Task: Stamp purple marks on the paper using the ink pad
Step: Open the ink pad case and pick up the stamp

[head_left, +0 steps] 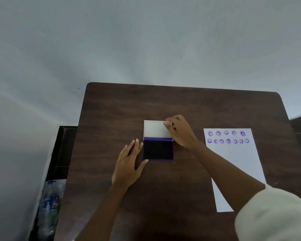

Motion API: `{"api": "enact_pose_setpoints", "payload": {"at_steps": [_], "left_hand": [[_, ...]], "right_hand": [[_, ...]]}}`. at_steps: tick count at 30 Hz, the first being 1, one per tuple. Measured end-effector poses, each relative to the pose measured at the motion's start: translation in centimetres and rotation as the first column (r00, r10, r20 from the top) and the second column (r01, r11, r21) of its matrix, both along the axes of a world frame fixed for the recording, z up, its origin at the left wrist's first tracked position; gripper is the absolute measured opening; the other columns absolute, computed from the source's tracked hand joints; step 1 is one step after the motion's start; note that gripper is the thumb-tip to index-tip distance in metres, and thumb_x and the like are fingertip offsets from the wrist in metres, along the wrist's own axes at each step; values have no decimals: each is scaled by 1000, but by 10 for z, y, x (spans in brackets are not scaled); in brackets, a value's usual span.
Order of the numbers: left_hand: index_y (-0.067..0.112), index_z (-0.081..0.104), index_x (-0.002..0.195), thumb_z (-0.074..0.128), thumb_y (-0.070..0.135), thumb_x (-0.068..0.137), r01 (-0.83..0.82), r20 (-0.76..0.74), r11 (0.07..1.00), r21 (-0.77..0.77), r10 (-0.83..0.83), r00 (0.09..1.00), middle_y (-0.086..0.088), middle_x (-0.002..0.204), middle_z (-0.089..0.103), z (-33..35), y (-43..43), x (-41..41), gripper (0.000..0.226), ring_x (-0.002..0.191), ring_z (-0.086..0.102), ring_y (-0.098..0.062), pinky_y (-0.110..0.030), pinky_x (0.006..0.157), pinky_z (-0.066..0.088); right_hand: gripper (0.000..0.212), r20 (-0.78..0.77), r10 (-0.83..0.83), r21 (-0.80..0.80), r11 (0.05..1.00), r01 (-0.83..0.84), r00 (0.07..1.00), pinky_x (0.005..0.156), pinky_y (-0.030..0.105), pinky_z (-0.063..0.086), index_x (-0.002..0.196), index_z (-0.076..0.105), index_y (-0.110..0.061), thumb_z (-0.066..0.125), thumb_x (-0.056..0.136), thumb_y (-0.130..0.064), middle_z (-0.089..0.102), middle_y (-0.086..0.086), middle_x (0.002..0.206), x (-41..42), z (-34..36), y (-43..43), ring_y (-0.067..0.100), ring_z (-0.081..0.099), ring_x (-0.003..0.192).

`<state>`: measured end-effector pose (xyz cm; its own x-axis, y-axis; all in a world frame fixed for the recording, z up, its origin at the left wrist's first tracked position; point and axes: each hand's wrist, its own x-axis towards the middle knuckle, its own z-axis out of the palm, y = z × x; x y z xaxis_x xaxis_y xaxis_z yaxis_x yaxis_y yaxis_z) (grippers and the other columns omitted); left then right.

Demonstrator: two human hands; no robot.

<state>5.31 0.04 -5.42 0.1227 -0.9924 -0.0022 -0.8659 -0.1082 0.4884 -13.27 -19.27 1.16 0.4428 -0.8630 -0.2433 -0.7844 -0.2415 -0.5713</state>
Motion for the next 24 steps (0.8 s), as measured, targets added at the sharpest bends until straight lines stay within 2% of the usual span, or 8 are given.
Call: {"api": "enact_pose_setpoints", "payload": {"at_steps": [3, 5, 8, 11, 14, 17, 20, 24], "left_hand": [[21, 28, 154, 45, 58, 93, -1, -2, 1000, -15, 1, 1000, 0, 161, 25, 2, -1, 0, 74, 147, 13, -7, -36, 118, 20], [20, 30, 154, 45, 58, 92, -2, -10, 1000, -23, 1, 1000, -1, 160, 27, 4, 0, -1, 74, 146, 15, -8, -37, 118, 22], [20, 29, 154, 43, 59, 91, -3, -29, 1000, -26, 2, 1000, -1, 160, 26, 5, 0, 0, 75, 146, 14, -7, -38, 117, 22], [20, 25, 155, 43, 62, 90, 4, -41, 999, -40, -6, 999, 3, 160, 21, 6, 0, -1, 79, 146, 13, -7, -38, 118, 21], [14, 25, 155, 51, 58, 90, -15, -76, 993, -115, 6, 997, -1, 160, 28, 12, 2, -9, 83, 148, 22, -14, -40, 120, 25], [11, 36, 151, 59, 47, 91, -93, -156, 962, -256, 54, 986, -5, 152, 43, 26, -2, -38, 74, 141, 36, -17, -33, 114, 31], [14, 46, 144, 61, 41, 93, -68, -269, 957, -283, -11, 963, -2, 141, 54, 45, -18, -85, 60, 130, 47, -10, -24, 108, 37], [15, 50, 141, 66, 27, 93, -61, -423, 990, -131, 0, 906, -2, 132, 60, 58, -40, -135, 52, 115, 57, -6, -14, 97, 43]], "right_hand": [[41, -10, 8, -1, 1000, -8, 1000, 96, 33, 46, 124, 58, -17, 41, 97, -43, 48, 4, 128, 0, -1, 2, 17, 48, 116], [38, 38, -31, -17, 999, 32, 999, 95, 30, 46, 123, 59, -16, 44, 97, -40, 50, 5, 127, -2, 3, 2, 16, 50, 113], [31, 170, -202, -113, 968, 223, 965, 86, 19, 37, 117, 63, -15, 48, 97, -33, 55, 4, 121, -19, 17, 5, 10, 51, 106], [23, 197, -310, -248, 902, 353, 930, 85, 23, 40, 109, 67, -13, 55, 94, -26, 66, 6, 112, -58, 32, 15, 20, 58, 107], [32, 43, -277, -215, 936, 280, 960, 86, 29, 47, 110, 68, -16, 67, 85, -36, 66, 5, 115, -92, 39, 34, 21, 60, 106], [42, -119, -147, -128, 983, 131, 982, 87, 28, 46, 115, 65, -22, 72, 79, -42, 62, 2, 120, -102, 32, 52, 18, 56, 109], [35, -109, -110, -58, 993, 104, 988, 86, 21, 41, 113, 66, -15, 68, 84, -34, 65, 4, 115, -103, 22, 56, 17, 58, 101], [24, -38, -206, -19, 979, 205, 978, 87, 24, 43, 107, 70, -9, 64, 89, -22, 71, 9, 107, -106, 18, 57, 20, 61, 94]]}}
